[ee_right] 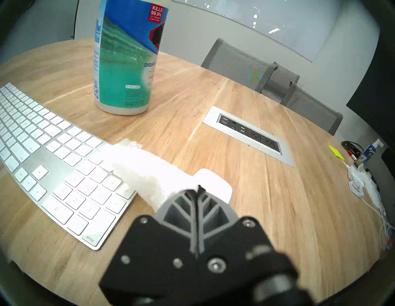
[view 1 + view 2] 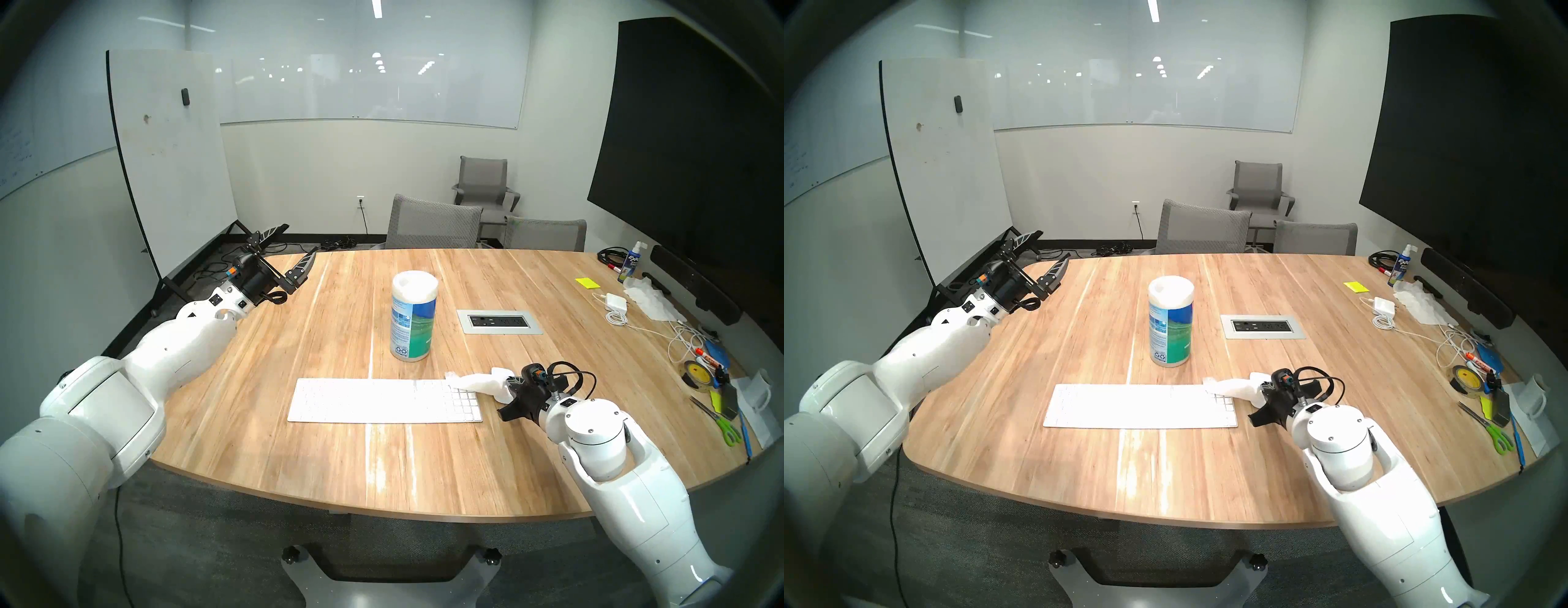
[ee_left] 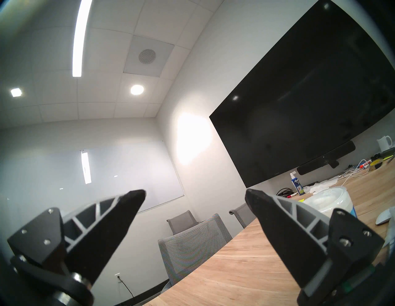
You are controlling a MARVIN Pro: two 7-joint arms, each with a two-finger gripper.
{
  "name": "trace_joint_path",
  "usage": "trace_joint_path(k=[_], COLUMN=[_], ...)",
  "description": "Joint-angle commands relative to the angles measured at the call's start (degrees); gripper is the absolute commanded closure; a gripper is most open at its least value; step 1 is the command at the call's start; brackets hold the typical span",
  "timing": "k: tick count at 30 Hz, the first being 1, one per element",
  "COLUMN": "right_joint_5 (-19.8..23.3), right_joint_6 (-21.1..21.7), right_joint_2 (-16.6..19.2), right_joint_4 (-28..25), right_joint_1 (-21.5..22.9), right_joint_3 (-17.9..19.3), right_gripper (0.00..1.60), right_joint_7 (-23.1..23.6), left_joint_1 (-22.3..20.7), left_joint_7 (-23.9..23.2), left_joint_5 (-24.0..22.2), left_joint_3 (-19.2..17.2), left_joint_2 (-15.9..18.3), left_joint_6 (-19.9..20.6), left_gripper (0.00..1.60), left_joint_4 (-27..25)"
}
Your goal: Wipe the keyboards and mice with a disinfecting wipe, then set the wipe down
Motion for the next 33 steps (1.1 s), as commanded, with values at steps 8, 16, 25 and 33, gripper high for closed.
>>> trace_joint_path(k=[8, 16, 25, 33], right_joint_5=[0.84, 1.30, 1.63, 1.03], right_joint_6=[-1.54, -2.16, -2.09, -2.82], right_joint_2=[0.30, 0.47, 2.14, 3.63], right_joint_4=[-0.71, -0.17, 0.15, 0.70], right_joint_1=[0.74, -0.18, -0.91, -1.90], right_joint_3=[3.02, 4.73, 5.56, 5.53], right_gripper=[1.60, 1.60, 1.60, 1.60], right_joint_7=[-0.42, -1.01, 0.07, 1.36], left_joint_1=[-1.19, -1.19, -1.19, -1.19], left_joint_7=[-0.15, -0.18, -0.22, -0.24], left_joint_5=[-0.09, -0.07, -0.05, -0.04], left_joint_3=[-0.53, -0.57, -0.62, -0.66], left_joint_2=[0.08, 0.06, 0.04, 0.03], left_joint_6=[-0.01, -0.01, -0.01, -0.01], left_gripper=[0.00, 0.00, 0.00, 0.00], left_joint_4=[-0.36, -0.34, -0.30, -0.29])
